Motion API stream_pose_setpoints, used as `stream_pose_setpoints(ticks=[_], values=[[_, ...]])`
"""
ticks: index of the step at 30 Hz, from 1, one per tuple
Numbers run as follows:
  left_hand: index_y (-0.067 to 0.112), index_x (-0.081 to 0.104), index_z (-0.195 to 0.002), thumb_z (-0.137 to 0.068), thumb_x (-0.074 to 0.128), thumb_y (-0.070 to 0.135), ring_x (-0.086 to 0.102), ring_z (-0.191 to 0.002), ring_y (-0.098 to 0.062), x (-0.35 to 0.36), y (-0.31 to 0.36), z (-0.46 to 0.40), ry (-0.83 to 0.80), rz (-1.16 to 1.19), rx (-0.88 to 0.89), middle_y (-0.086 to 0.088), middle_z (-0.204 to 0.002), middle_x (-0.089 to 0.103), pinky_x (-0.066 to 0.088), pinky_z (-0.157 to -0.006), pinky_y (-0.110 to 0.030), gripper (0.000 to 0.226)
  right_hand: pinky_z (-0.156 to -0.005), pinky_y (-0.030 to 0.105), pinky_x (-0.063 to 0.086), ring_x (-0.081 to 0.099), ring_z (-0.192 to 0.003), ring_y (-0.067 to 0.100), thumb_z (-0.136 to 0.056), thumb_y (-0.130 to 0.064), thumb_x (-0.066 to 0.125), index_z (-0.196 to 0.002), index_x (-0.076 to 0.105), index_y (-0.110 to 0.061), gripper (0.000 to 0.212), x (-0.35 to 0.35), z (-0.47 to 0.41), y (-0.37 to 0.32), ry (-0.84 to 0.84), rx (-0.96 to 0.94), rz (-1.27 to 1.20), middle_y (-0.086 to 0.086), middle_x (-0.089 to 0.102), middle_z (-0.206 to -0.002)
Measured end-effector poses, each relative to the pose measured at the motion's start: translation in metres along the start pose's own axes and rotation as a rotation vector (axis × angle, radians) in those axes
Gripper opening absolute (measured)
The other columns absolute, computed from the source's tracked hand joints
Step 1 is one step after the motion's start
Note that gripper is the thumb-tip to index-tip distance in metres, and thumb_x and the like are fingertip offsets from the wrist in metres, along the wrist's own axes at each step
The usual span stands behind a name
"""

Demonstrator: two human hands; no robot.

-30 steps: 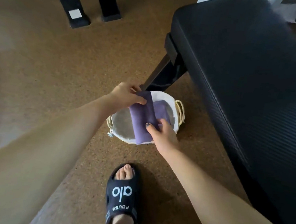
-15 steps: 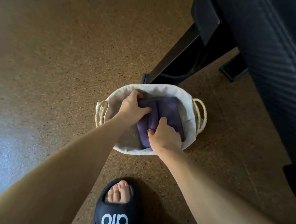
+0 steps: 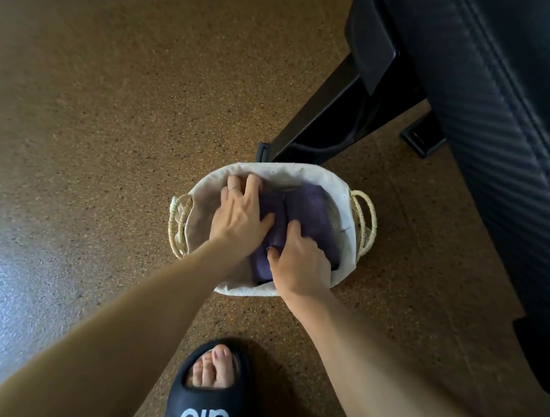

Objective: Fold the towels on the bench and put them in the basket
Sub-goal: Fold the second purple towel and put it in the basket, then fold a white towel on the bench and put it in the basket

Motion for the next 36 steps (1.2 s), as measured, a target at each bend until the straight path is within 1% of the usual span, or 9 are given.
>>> stream_pose_setpoints(ticks=[3, 8, 12, 17, 22, 27, 30, 32, 36], values=[[0.017, 0.046, -0.118, -0.089, 0.069, 0.036, 0.040, -0.115, -0.032, 0.001, 0.002, 0.003, -0.008, -0.096, 0.061, -0.013, -0.130, 0.037, 0.050, -0.085, -0.045, 0.042, -0.067, 0.038, 0.043, 0.068, -0.099, 0.031, -0.103, -0.038, 0.052, -0.120, 0.047, -0.021, 0.024, -0.002, 0.000, 0.001, 0.001, 0.000, -0.006, 0.008, 0.066, -0.111], [0.018, 0.049, -0.125, -0.092, 0.066, 0.040, 0.040, -0.120, -0.029, 0.007, -0.006, 0.005, -0.072, -0.140, 0.140, -0.009, -0.134, 0.035, 0.053, -0.089, -0.047, 0.043, -0.070, 0.040, 0.044, 0.068, -0.101, 0.033, -0.105, -0.036, 0.047, -0.111, 0.052, -0.017, 0.021, -0.005, 0.000, -0.002, -0.067, -0.004, -0.026, 0.010, 0.070, -0.107], [0.022, 0.048, -0.129, -0.093, 0.062, 0.049, 0.042, -0.121, -0.030, 0.008, -0.005, 0.003, -0.066, -0.284, 0.157, -0.011, -0.138, 0.035, 0.053, -0.084, -0.042, 0.046, -0.076, 0.042, 0.046, 0.066, -0.109, 0.036, -0.106, -0.040, 0.044, -0.116, 0.054, -0.012, 0.031, -0.006, -0.002, -0.004, -0.122, 0.042, -0.035, 0.013, 0.068, -0.115], [0.030, 0.044, -0.139, -0.090, 0.063, 0.056, 0.039, -0.127, -0.033, -0.002, 0.003, 0.001, -0.194, -0.423, 0.140, -0.016, -0.154, 0.020, 0.048, -0.093, -0.043, 0.059, -0.080, 0.039, 0.046, 0.064, -0.117, 0.033, -0.107, -0.033, 0.041, -0.125, 0.054, -0.010, 0.032, -0.014, -0.002, -0.007, -0.190, 0.125, -0.018, 0.012, 0.065, -0.125], [0.035, 0.039, -0.148, -0.092, 0.066, 0.044, 0.036, -0.135, -0.035, -0.034, 0.027, 0.017, -0.293, -0.522, 0.170, -0.017, -0.158, 0.015, 0.047, -0.099, -0.043, 0.062, -0.089, 0.042, 0.048, 0.060, -0.116, 0.039, -0.101, -0.017, 0.048, -0.127, 0.052, -0.006, 0.029, -0.041, 0.026, -0.018, -0.244, 0.070, -0.078, 0.018, 0.061, -0.127], [0.038, 0.029, -0.153, -0.093, 0.062, 0.043, 0.037, -0.140, -0.039, -0.102, 0.079, 0.058, -0.388, -0.502, 0.288, -0.016, -0.152, 0.029, 0.037, -0.113, -0.051, 0.069, -0.087, 0.041, 0.048, 0.061, -0.111, 0.038, -0.098, -0.010, 0.049, -0.133, 0.050, -0.006, 0.036, -0.105, 0.072, -0.032, -0.194, -0.021, -0.186, 0.017, 0.061, -0.122], [0.037, 0.032, -0.152, -0.094, 0.064, 0.037, 0.049, -0.130, -0.038, -0.158, 0.125, 0.090, -0.324, -0.514, 0.365, -0.012, -0.143, 0.039, 0.048, -0.101, -0.049, 0.067, -0.092, 0.041, 0.052, 0.061, -0.115, 0.032, -0.100, -0.022, 0.051, -0.134, 0.056, -0.016, 0.034, -0.161, 0.105, -0.038, -0.139, -0.069, -0.217, 0.010, 0.063, -0.123], [0.033, 0.039, -0.149, -0.090, 0.068, 0.033, 0.057, -0.116, -0.036, -0.193, 0.163, 0.116, -0.230, -0.501, 0.463, -0.013, -0.131, 0.046, 0.052, -0.090, -0.044, 0.066, -0.096, 0.040, 0.051, 0.061, -0.117, 0.033, -0.098, -0.023, 0.053, -0.129, 0.060, -0.015, 0.033, -0.205, 0.132, -0.036, -0.059, -0.116, -0.230, 0.012, 0.065, -0.124], [0.021, 0.057, -0.126, -0.089, 0.066, 0.030, 0.060, -0.105, -0.034, -0.239, 0.247, 0.180, -0.096, -0.418, 0.654, -0.011, -0.116, 0.052, 0.051, -0.087, -0.045, 0.039, -0.081, 0.033, 0.050, 0.065, -0.106, 0.031, -0.093, -0.014, 0.054, -0.115, 0.066, -0.010, 0.026, -0.304, 0.201, -0.005, 0.133, -0.170, -0.247, 0.012, 0.068, -0.116]])
Point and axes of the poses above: each hand's wrist, its own z-axis away from the middle knuckle, its own x-axis out of the palm, y = z × x, the point moved 3 cm from there along -z, towards the middle knuckle
